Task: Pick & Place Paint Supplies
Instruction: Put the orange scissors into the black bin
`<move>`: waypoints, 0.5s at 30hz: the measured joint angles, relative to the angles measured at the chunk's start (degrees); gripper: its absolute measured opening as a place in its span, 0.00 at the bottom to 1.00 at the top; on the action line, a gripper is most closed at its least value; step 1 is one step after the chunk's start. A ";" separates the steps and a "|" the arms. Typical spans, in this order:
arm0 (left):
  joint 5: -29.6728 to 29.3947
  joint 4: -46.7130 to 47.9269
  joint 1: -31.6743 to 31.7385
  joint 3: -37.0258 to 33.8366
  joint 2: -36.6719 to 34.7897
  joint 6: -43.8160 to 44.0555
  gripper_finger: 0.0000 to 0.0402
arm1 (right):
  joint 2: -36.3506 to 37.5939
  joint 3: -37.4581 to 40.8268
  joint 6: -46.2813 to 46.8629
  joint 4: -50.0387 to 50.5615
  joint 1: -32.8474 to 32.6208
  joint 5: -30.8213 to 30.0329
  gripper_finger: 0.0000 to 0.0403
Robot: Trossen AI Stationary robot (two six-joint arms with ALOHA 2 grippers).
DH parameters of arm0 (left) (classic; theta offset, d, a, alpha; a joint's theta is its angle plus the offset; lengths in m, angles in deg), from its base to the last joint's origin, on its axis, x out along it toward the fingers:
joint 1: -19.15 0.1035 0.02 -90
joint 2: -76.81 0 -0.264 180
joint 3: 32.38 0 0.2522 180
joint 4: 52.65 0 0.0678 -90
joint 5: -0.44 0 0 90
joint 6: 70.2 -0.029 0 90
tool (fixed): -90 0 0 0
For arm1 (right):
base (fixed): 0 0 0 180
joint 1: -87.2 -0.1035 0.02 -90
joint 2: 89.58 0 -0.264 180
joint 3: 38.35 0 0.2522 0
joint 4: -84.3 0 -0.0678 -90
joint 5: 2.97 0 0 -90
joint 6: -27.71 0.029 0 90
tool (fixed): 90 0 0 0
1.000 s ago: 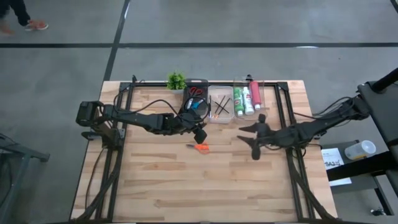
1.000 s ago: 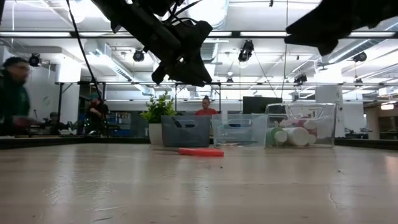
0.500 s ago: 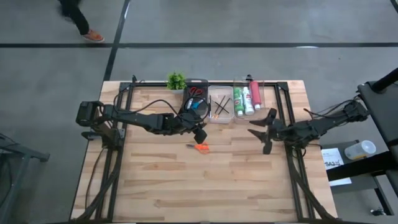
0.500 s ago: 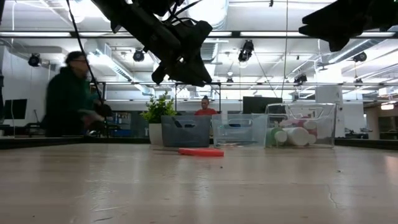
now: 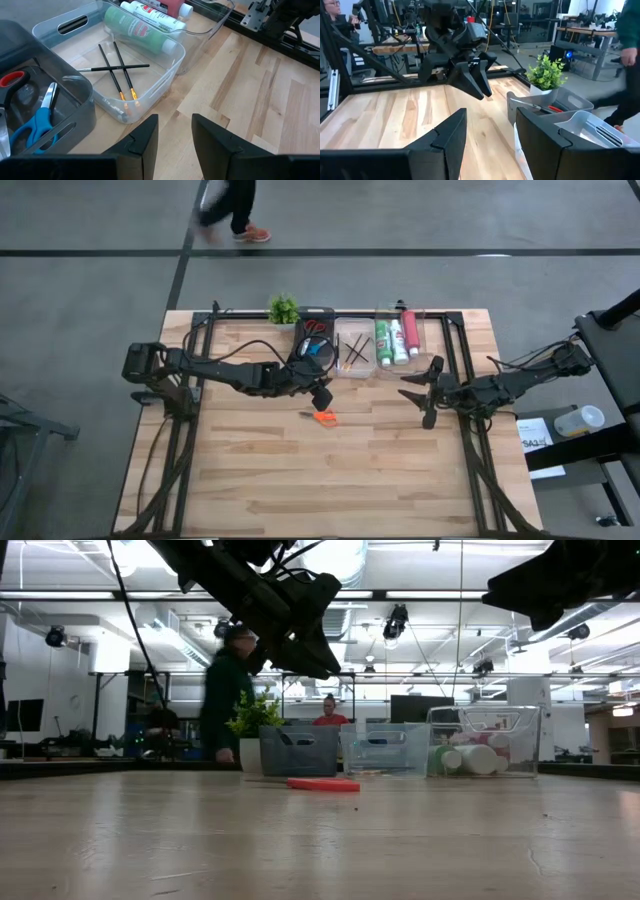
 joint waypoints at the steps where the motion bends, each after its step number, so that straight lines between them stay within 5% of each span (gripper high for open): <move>1: 0.00 0.00 0.01 0.00 -0.01 0.00 0.32 | 0.00 -0.01 -0.04 -0.01 -0.01 0.00 0.42; 15: -0.01 0.00 -0.01 0.00 0.00 0.00 0.32 | -0.04 -0.39 0.01 0.06 -0.01 0.00 0.42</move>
